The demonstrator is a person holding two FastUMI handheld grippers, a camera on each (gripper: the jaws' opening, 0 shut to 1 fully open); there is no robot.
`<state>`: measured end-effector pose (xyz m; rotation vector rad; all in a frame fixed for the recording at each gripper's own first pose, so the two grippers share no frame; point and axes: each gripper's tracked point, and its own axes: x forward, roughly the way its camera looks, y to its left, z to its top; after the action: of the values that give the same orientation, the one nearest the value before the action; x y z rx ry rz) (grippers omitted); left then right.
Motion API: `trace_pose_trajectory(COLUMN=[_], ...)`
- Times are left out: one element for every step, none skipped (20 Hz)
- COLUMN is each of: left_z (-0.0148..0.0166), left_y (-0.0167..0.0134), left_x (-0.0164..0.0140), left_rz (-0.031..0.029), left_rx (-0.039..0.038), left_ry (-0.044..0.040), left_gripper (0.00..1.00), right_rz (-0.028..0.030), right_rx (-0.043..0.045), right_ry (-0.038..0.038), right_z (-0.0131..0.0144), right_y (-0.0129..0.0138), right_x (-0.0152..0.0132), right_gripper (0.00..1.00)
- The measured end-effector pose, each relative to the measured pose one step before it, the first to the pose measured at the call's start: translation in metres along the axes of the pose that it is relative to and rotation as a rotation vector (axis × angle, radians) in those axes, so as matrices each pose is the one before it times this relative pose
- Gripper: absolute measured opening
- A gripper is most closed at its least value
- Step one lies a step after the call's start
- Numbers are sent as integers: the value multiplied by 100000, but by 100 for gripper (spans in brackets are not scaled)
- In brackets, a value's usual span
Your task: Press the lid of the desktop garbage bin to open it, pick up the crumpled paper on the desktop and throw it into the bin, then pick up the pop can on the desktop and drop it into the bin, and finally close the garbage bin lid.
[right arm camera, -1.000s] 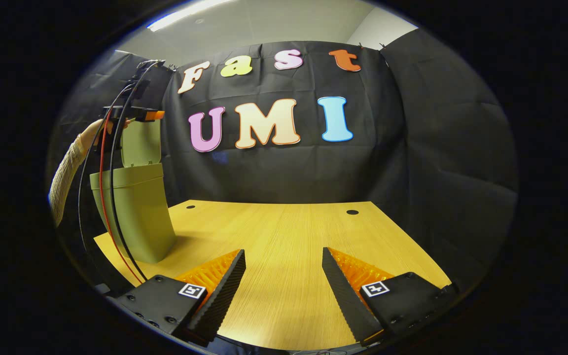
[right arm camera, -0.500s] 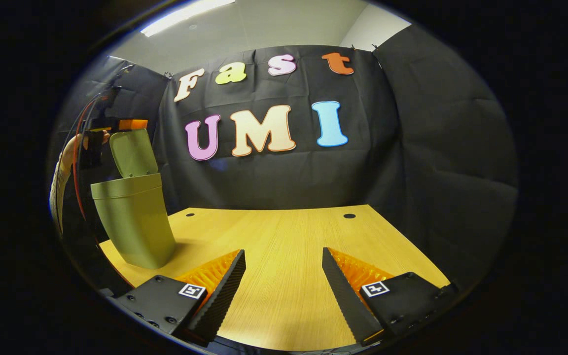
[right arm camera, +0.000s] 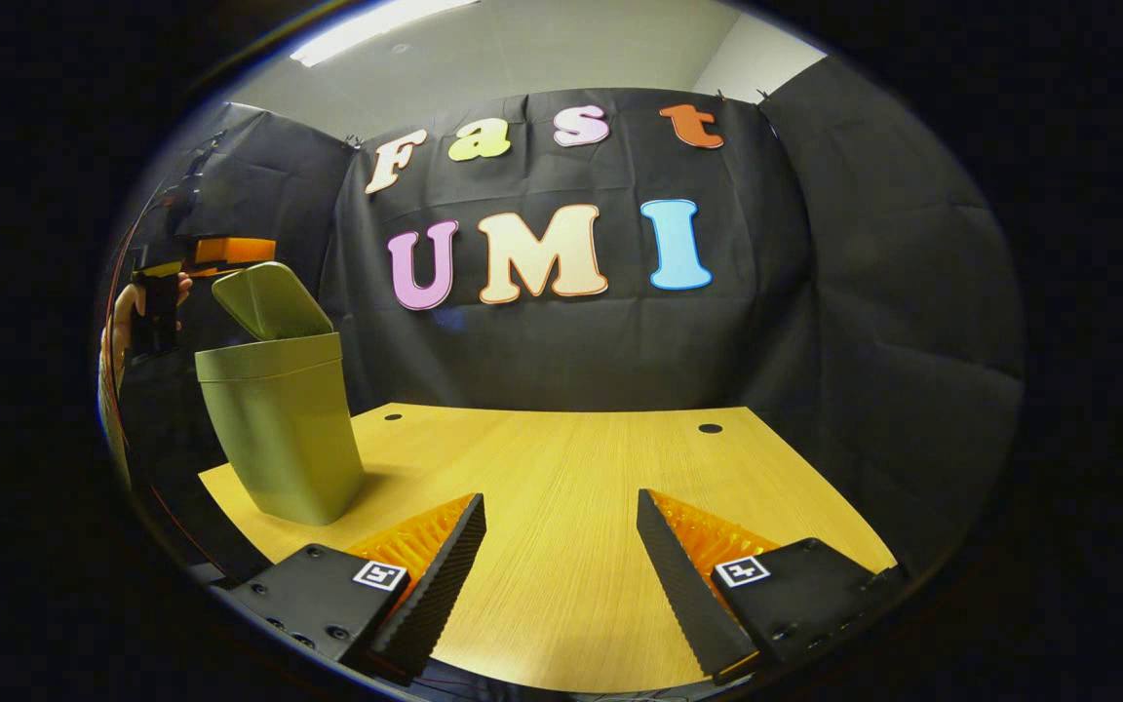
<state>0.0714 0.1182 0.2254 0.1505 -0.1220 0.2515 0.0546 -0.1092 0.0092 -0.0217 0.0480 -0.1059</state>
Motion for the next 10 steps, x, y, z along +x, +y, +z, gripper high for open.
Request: trace_pose_trajectory(left_z=[-508,-624,-582,-686,-951,-904,-981,-815,-779,-822], left_y=[901,933,770,624,727,599,409,123,207,199], left_x=[-280,-235,-182,6,-152,-179,-238,-110,45,93], left_rz=[2073,2047,1074,1483,1364,845,176,-52,-24,240], left_rx=[-412,-933,-1406,-1634,-766,-1191,-1469,-1480,-1339,-1359], left_ry=[642,943,883,822,1754,1997,2019,1309,1535,1470], left_gripper=[92,92,92,92,92,92,92,92,92,92], right_rz=[184,16,-146,-39,74,-34,-116,-165,-97,39], right_rx=[145,159,69,20,-56,-99,-121,0,54,63], right_ry=[84,64,27,-45,23,78,160,382,422,403], right_z=[35,-88,58,35,-12,-94,-57,-165,-61,-190], right_y=[56,26,-65,88,82,-45,-40,28,57,73], right_x=[-21,108,46,-58,-1,-56,65,30,139,141], right_gripper=[98,98,98,98,98,98,98,98,98,98])
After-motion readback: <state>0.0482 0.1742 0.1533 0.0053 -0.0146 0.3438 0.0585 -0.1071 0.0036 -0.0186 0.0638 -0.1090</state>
